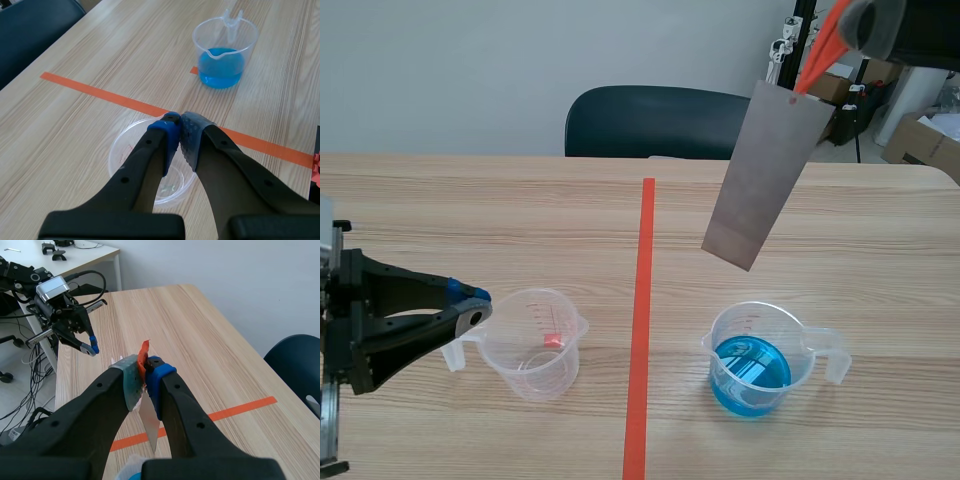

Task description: Do the redox reaction experiment. move the plate over the left beaker

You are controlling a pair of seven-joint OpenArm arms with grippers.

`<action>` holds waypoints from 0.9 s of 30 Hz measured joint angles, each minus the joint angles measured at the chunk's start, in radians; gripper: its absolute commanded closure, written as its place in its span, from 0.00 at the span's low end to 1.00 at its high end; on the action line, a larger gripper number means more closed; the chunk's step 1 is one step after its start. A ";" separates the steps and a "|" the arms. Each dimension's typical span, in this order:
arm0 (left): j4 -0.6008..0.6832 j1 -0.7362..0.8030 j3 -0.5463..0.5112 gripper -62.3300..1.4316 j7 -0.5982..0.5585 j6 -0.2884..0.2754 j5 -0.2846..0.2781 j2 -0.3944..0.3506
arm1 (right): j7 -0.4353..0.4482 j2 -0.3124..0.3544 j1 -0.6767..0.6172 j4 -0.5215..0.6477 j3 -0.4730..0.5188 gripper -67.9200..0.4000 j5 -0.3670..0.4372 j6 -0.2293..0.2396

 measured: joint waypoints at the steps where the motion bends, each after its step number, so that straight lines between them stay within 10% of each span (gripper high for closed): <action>1: -0.008 0.029 -0.017 0.91 -0.031 0.014 0.008 0.000 | -0.011 -0.011 0.000 0.000 0.005 1.00 0.000 0.000; 13: -0.297 0.216 -0.101 0.91 -0.459 0.158 0.154 0.062 | -0.191 -0.147 0.000 0.037 0.070 1.00 0.000 0.000; 27: -0.672 0.244 -0.101 0.91 -0.803 0.429 0.410 0.365 | -0.576 -0.402 0.132 0.059 0.089 1.00 0.105 0.003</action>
